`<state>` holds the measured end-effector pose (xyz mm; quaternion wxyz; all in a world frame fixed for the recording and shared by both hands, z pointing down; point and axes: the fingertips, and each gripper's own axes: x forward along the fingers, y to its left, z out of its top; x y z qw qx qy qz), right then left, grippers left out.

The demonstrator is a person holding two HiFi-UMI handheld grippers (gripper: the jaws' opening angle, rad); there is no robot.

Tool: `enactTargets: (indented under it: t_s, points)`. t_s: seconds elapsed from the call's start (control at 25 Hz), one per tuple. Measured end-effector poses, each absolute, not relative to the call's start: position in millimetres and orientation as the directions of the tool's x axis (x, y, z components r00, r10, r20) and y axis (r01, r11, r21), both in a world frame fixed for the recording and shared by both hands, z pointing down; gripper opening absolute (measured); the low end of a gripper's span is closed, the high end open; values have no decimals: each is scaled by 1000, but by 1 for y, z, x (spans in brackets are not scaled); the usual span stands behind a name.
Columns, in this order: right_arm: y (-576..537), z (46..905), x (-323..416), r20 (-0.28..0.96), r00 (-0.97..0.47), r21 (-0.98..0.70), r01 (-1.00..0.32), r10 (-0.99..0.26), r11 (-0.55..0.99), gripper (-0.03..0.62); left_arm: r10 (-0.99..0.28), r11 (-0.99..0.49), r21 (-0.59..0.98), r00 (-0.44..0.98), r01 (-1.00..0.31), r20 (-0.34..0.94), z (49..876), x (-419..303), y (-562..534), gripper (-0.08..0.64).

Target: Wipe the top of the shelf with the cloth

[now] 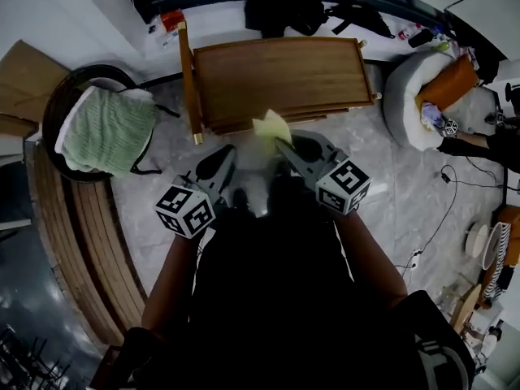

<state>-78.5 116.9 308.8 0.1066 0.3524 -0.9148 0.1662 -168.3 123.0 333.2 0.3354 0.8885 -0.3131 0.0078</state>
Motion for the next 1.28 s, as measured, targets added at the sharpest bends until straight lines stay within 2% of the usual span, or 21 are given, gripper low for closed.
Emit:
enactTargets:
  t_s: [0.2, 0.72, 0.96, 1.28]
  points:
    - [79, 322, -70, 310, -760, -275, -647, -572, 711, 44, -573, -547, 562, 767, -620, 288, 343, -157, 92, 12]
    - [2, 362, -69, 324, -895, -435, -428, -305, 792, 44, -663, -267, 513, 542, -816, 516, 371, -141, 10, 12]
    - [-32, 393, -71, 362, -876, -514, -473, -319, 715, 44, -649, -148, 479, 451, -865, 613, 387, -146, -5, 12]
    - [-52, 475, -122, 562, -779, -584, -613, -280, 532, 44, -582, -32, 500, 423, -865, 695, 419, -178, -20, 12]
